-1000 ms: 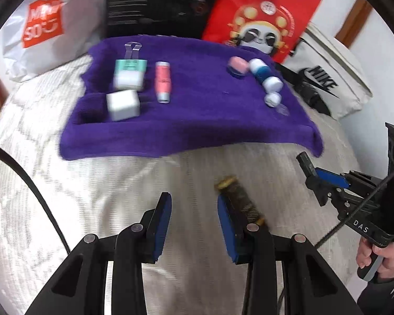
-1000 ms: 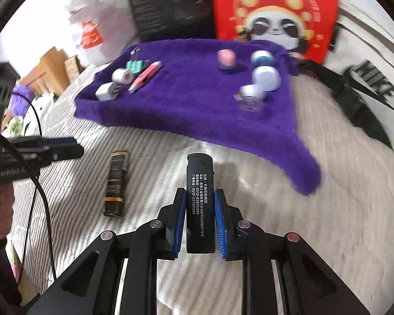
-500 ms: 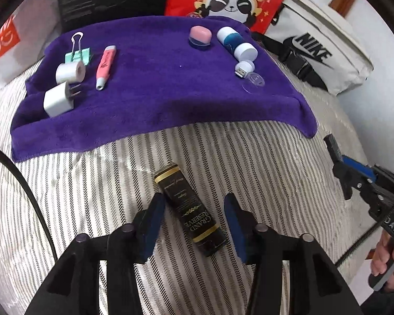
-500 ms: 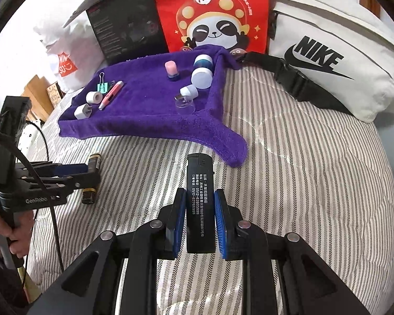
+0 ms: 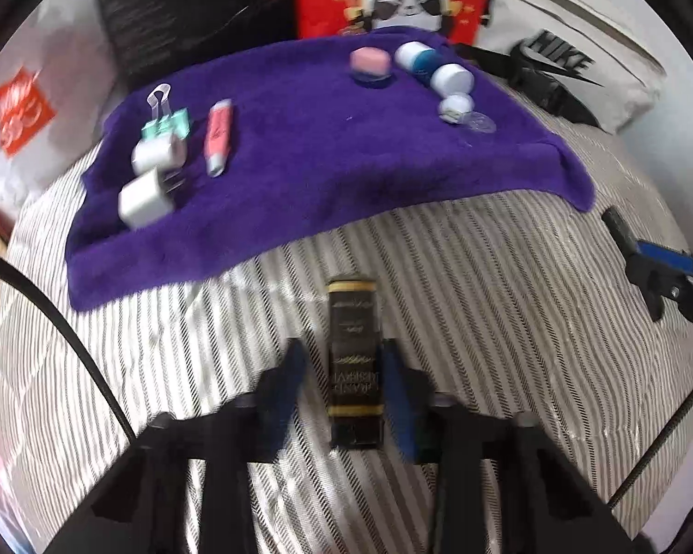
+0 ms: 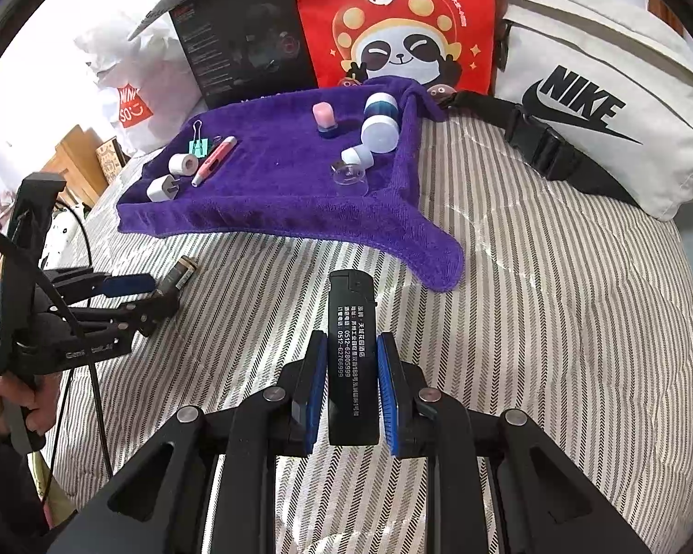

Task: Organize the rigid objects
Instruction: 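Grasp the gold-and-black Grand Reserve tube with the left gripper while the right holds the black tube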

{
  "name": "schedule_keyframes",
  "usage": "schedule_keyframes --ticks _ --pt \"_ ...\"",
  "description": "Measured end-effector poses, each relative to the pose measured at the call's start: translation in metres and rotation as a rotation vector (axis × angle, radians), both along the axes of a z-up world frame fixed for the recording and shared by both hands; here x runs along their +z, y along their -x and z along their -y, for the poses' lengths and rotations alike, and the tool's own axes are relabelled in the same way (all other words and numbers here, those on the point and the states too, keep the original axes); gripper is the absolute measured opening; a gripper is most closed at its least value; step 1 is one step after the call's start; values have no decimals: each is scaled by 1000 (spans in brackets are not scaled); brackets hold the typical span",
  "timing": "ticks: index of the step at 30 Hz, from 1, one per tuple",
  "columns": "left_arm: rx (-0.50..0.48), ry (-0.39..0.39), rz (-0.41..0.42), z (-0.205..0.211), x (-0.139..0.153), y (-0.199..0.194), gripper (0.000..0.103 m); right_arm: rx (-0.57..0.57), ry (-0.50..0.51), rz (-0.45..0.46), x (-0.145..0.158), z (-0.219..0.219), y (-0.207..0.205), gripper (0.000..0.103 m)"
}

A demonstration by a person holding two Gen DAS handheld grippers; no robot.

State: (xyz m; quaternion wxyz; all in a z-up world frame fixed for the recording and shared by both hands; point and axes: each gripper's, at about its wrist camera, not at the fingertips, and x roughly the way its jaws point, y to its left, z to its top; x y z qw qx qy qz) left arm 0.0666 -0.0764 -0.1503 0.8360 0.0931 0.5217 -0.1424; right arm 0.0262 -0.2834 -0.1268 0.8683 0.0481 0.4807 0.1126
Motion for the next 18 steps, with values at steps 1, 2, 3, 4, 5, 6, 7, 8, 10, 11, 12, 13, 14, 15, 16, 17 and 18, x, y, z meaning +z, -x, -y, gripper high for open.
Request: schedule_keyframes --ticks 1,2,3,4,5,6,7,8,10,11,12,13,14,15,16,17,18 --pt "-6 14 -4 0 0 0 22 -3 -1 -1 0 1 0 22" --pt "-15 6 4 -1 -1 1 22 -7 -2 -4 -1 2 0 22" --pt "-29 -8 12 -1 -1 2 23 -9 -4 -6 -2 3 0 22" --pt "-32 -13 13 -1 0 2 23 -11 -4 -8 -2 3 0 21" --pt "-28 -12 12 2 0 1 23 -13 -4 -11 -3 4 0 22" --pt "-24 -12 9 0 0 1 23 -10 -4 -14 -3 3 0 22" --pt "-24 -14 8 2 0 1 23 -8 -2 -16 -3 2 0 22" --pt "-24 -18 8 3 -1 1 23 -7 -1 -16 -4 2 0 22" --pt "-26 -34 18 5 -1 2 23 -2 -3 -16 -4 0 -1 22" --pt "-30 -39 25 7 -2 3 23 0 -2 -18 -4 0 -2 22" --pt "-35 -40 27 9 -3 2 23 2 -1 -19 -5 -1 -3 22" --pt "-30 -29 19 8 -3 1 23 3 -1 -21 -5 -2 -4 22" --pt "-27 -23 13 8 -3 0 23 6 -2 -22 -5 -4 -4 22" --pt "-26 -25 9 8 -2 0 23 10 -1 -23 -5 -5 -5 22" --pt "-28 -32 13 8 -3 0 23 15 1 -24 -5 -7 -5 22" --pt "-29 -38 20 10 -3 1 23 22 4 -23 -5 -9 -5 22" --pt "-28 -38 28 10 -3 2 23 26 3 -22 -5 -11 -5 22"
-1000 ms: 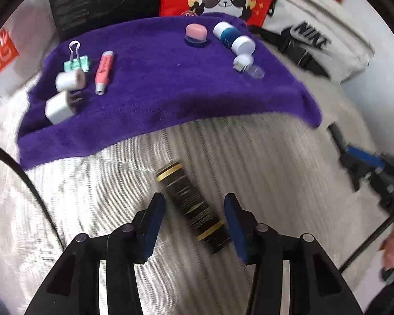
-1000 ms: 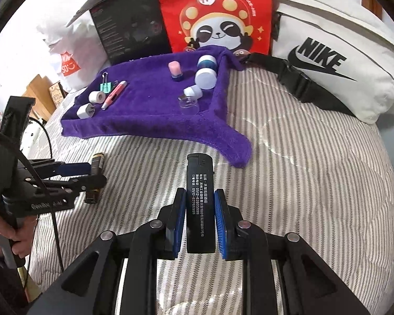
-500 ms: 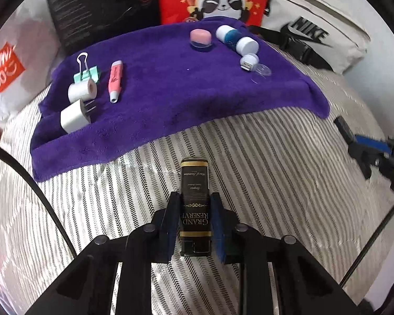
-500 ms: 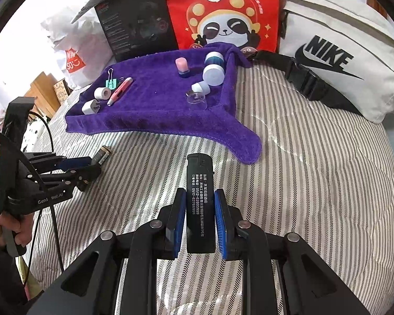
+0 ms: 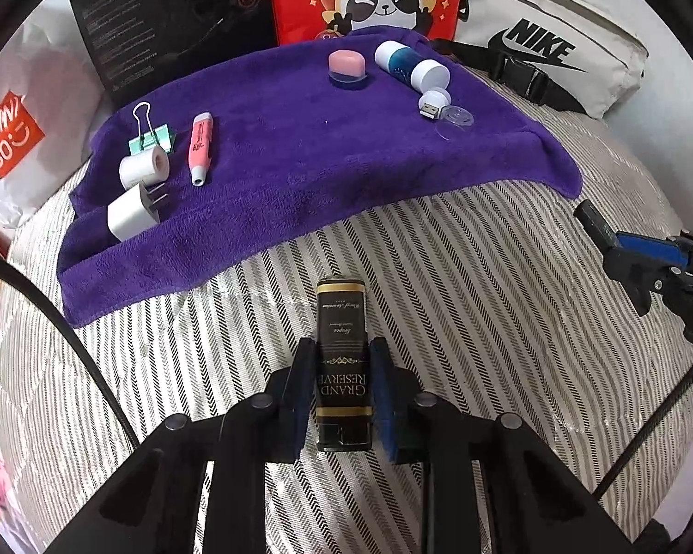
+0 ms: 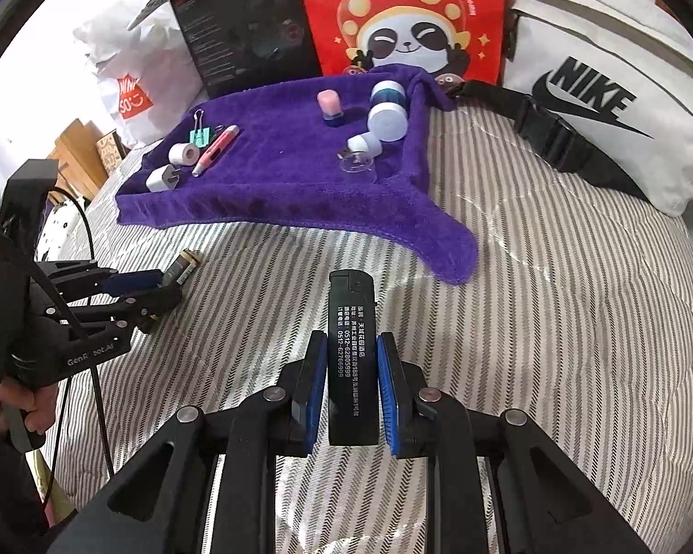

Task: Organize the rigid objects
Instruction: 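Grasp the gold-and-black Grand Reserve tube with the left gripper while the right holds the black tube, then set the Grand Reserve tube by the lip gloss, open left gripper while right holds black tube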

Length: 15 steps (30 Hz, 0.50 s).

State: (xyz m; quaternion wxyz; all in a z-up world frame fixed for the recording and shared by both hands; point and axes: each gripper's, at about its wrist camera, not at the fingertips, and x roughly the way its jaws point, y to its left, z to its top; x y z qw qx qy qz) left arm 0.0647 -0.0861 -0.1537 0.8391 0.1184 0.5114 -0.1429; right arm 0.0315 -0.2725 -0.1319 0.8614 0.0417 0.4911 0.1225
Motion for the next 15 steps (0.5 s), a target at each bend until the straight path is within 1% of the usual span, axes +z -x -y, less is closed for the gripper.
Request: schedule_keyframes --ticks 6,9,11,15 --pt "4 32 -1 -7 0 2 23 11 -10 -11 -3 -8 -3 22" --pt "17 62 -22 -12 2 1 22 22 -11 2 3 -12 -3 21" --pt "43 69 -18 -16 4 1 22 29 -9 13 8 -14 -5 22" --pt "64 124 -27 -28 11 0 22 38 -10 25 15 -19 -11 22"
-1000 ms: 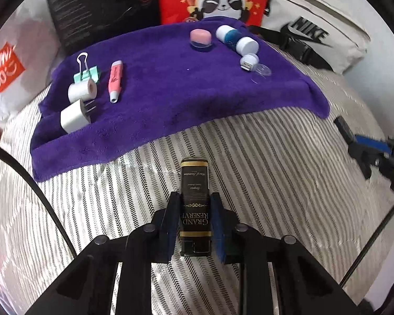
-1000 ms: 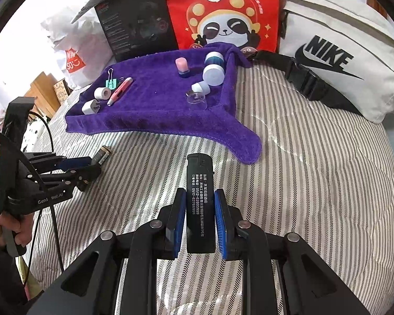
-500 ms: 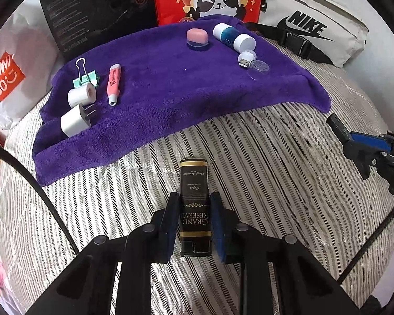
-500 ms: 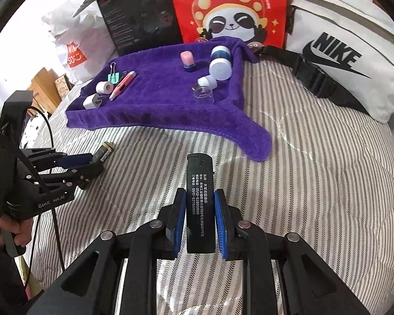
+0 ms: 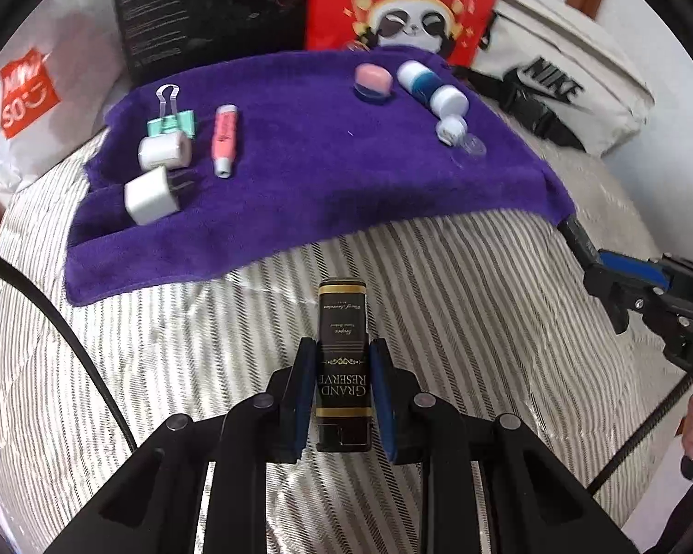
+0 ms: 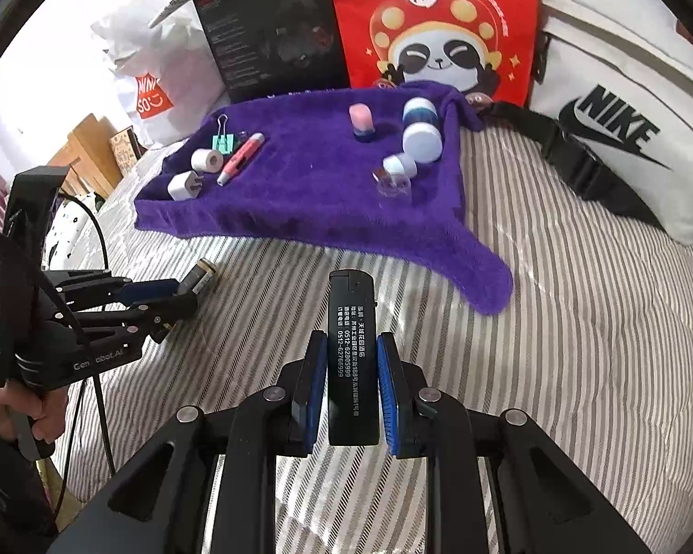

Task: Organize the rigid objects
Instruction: 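Set the Grand Reserve tube by the lip gloss, open left gripper while right holds black tube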

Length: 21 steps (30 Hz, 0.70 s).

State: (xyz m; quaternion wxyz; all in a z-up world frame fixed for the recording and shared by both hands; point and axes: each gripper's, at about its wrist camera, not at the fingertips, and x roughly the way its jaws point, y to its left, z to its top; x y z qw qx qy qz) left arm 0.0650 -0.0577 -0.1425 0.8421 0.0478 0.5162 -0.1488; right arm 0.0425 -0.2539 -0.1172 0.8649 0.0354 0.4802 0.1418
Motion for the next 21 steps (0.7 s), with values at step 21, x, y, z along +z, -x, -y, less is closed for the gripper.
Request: schedule_keyframes --ticks 21 --pt "22 27 58 -39 49 -35 22 42 -11 54 25 -21 -46 22"
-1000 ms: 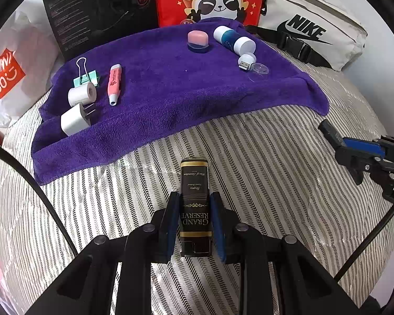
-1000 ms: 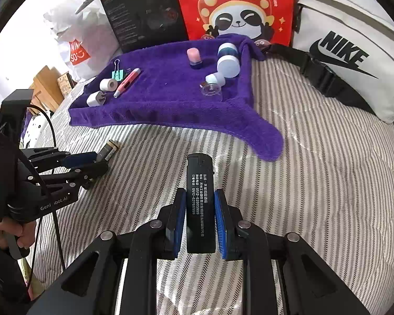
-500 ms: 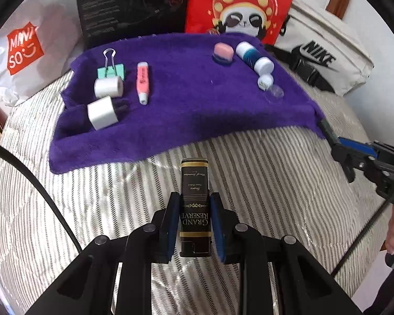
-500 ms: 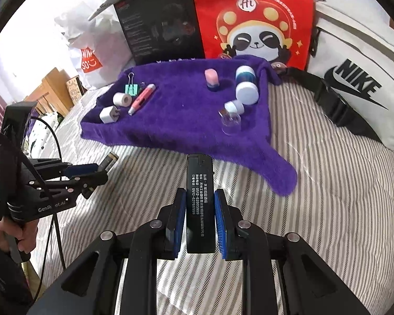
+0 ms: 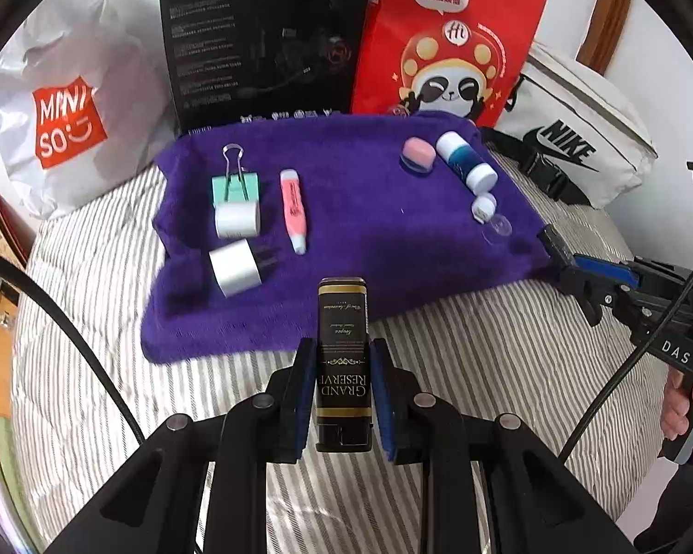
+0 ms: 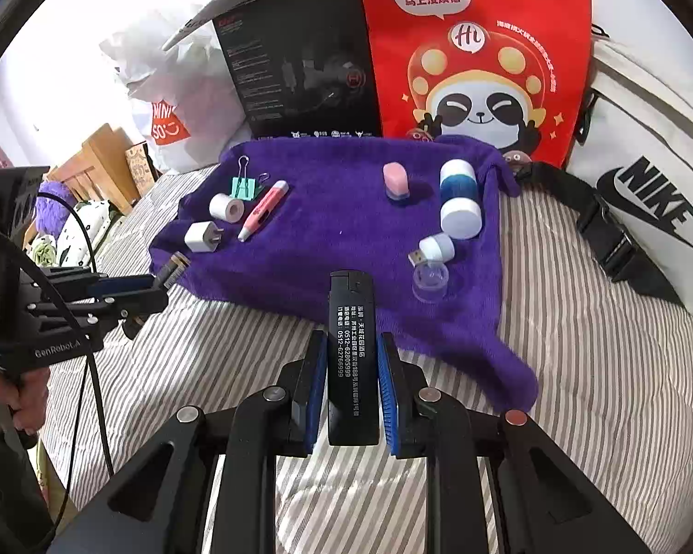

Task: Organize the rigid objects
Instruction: 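Set the Grand Reserve tube by the lip gloss, open left gripper while right holds black tube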

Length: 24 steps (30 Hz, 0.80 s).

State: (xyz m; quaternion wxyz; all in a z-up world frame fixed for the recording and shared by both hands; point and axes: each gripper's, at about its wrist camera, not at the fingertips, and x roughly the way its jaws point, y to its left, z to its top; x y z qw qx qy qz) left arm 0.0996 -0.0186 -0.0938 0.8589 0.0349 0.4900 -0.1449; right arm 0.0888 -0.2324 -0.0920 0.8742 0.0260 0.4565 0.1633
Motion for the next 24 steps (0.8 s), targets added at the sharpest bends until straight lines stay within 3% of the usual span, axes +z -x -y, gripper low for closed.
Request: schedule_keyframes --ticks 14,24 --pt "-35 9 4 10 6 -58 22 -24 -2 -10 -2 7 -15 22" --pt "-67 21 -53 23 -21 -96 22 -39 1 -31 -7 13 -25 22"
